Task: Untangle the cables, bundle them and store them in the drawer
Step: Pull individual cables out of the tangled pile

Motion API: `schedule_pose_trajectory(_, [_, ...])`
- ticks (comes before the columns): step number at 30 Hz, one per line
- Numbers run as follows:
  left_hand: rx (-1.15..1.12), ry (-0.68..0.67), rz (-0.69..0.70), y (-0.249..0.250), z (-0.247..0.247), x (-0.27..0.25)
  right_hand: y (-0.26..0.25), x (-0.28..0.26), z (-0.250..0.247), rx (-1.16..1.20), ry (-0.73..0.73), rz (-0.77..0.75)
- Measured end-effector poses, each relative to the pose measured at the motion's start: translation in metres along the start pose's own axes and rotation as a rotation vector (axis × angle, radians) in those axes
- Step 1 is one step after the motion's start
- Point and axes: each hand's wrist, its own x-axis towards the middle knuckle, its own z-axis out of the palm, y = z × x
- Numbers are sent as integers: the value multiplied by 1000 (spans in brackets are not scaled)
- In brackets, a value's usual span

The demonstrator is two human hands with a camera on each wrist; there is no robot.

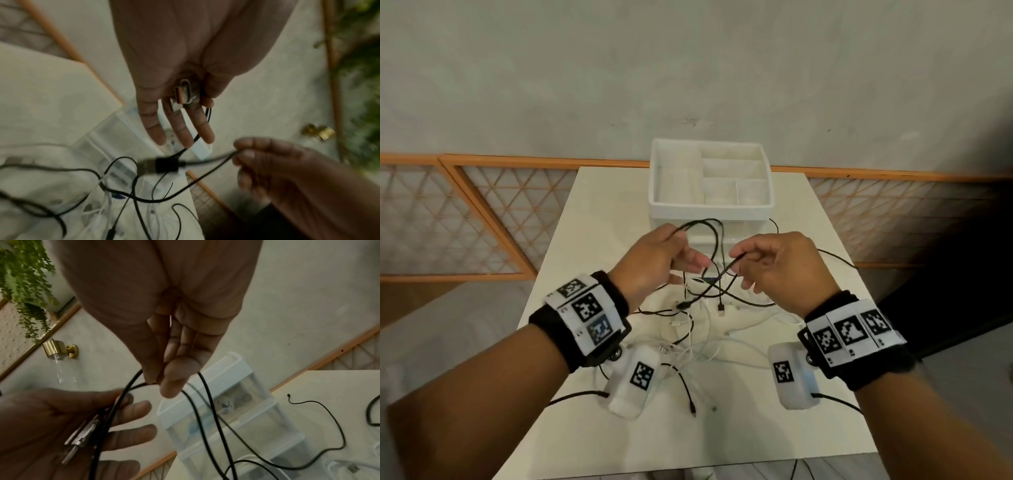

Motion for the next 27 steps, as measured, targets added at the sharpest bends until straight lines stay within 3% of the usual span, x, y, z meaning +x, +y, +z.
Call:
schedule_pose_trajectory(4, [279,-149,32,-10,14,-5,-9,10,2,-35,132,-10])
schedule_pose_trajectory(6, [279,-180,28,-16,14,-8,-12,12,-1,-68,182,-29])
schedule_pose_trajectory(9, [161,-120,58,-9,7,-8,-2,14,-3,-128,226,-18])
schedule_pose_trajectory(12, [-16,-24,124,14,-3,-8,40,16,6,-178,173,155])
schedule_pose_trajectory(16, [-172,60,216,42,-9,-11,93,1,35,-222,-114,440])
schedule_pose_trajectory(19, [-121,113,216,37,-14,-8,96,0,35,-78,-50,533])
schedule_pose_trajectory(21, [16,187,176,23,-19,-3,79,10,22,31,111,390])
schedule_pose_trajectory(24, [253,291,76,-4,-24,4,24,19,-9,56,296,39])
schedule_pose_trajectory(27, [261,353,-45,-20,-26,9,-17,24,-36,65,511,-214])
